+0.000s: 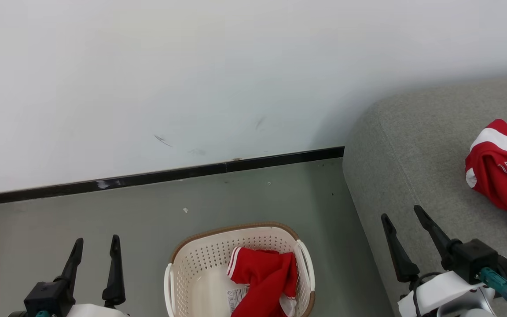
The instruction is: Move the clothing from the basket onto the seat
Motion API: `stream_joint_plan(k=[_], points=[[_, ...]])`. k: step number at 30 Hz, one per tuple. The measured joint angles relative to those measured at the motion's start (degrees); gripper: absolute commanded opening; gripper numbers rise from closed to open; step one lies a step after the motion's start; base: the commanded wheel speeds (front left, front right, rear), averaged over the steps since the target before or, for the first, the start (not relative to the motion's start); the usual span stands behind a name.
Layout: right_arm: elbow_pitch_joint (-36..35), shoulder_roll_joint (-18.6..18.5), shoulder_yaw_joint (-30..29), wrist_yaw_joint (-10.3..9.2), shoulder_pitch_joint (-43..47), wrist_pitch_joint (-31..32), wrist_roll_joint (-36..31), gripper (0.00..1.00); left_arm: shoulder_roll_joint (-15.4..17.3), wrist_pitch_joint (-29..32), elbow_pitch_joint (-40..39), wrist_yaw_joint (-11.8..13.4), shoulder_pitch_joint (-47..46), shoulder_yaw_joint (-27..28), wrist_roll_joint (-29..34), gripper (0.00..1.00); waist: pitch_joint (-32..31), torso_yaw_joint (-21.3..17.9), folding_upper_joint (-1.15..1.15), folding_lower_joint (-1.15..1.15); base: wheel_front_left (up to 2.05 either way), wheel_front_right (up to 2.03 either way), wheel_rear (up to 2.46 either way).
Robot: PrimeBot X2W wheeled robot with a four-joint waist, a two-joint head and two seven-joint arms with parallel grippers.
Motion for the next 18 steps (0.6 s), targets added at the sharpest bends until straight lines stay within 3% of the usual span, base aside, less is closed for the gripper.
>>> stream_joint_plan(k=[18], points=[[-2.08, 0.52, -0.69, 0.0, 4.74, 0.0, -0.24, 1.0, -0.38, 0.0, -0.87, -0.43, 2.21, 0.69, 0.54, 1.0, -1.29, 0.97, 0.0, 0.0, 0.0, 0.0, 0.0]])
